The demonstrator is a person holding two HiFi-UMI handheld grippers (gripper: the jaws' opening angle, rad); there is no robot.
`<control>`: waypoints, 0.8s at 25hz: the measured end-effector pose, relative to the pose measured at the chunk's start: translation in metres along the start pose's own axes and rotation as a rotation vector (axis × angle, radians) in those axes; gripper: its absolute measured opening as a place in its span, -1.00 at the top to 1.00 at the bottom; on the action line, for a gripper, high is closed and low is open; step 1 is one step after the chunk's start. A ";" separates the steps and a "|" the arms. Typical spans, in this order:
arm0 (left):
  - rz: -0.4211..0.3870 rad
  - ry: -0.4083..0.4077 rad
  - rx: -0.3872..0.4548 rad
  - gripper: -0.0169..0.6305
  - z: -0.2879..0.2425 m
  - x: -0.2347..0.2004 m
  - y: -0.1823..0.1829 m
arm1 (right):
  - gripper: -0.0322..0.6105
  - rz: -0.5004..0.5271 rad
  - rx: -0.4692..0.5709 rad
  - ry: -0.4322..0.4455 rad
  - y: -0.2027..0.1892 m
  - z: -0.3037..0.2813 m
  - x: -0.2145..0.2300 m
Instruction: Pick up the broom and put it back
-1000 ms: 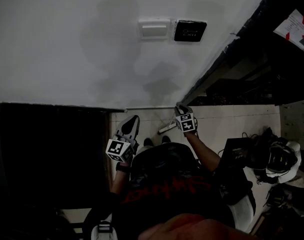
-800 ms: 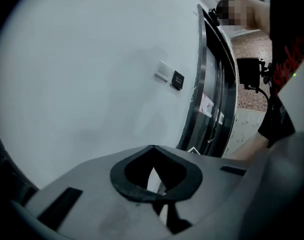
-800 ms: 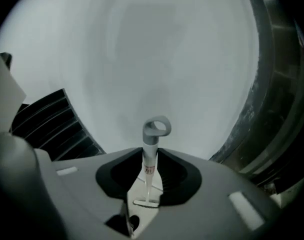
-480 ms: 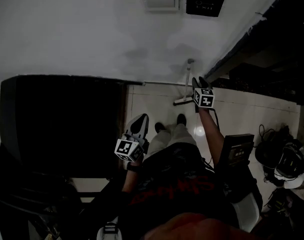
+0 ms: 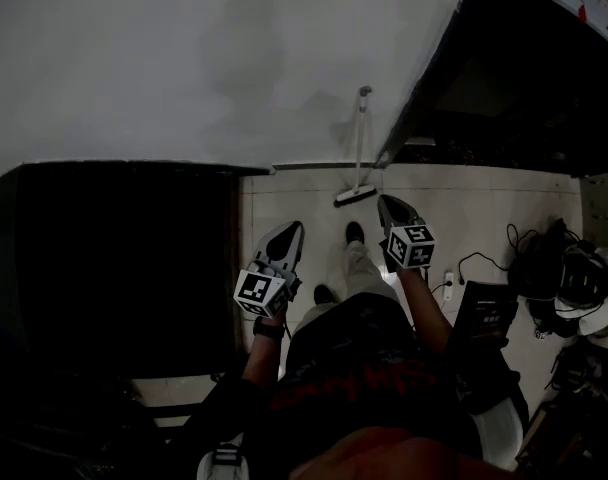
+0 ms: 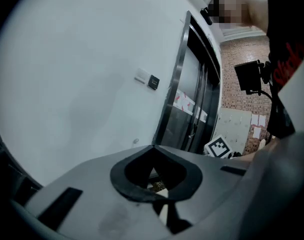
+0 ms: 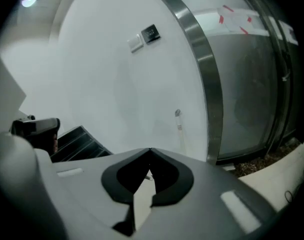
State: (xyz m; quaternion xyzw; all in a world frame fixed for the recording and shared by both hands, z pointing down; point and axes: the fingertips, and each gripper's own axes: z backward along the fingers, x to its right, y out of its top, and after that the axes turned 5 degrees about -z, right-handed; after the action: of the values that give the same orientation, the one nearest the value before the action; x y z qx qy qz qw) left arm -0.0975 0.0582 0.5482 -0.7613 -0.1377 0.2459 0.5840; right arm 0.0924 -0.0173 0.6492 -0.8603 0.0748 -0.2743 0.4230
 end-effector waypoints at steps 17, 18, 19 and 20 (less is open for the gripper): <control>0.027 -0.034 0.060 0.94 0.077 0.047 0.001 | 0.90 0.169 0.202 0.065 0.003 0.133 -0.117; 0.030 -0.036 0.062 0.94 0.076 0.050 0.003 | 0.90 0.171 0.204 0.070 0.005 0.133 -0.117; 0.034 -0.038 0.056 0.94 0.074 0.053 0.002 | 0.90 0.170 0.205 0.075 0.006 0.133 -0.116; 0.038 -0.042 0.046 0.94 0.073 0.056 -0.001 | 0.90 0.168 0.205 0.079 0.006 0.133 -0.116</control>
State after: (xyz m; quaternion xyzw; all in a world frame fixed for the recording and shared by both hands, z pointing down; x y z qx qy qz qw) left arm -0.0889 0.1460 0.5227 -0.7448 -0.1295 0.2759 0.5936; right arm 0.0672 0.1122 0.5321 -0.7918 0.1348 -0.2778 0.5269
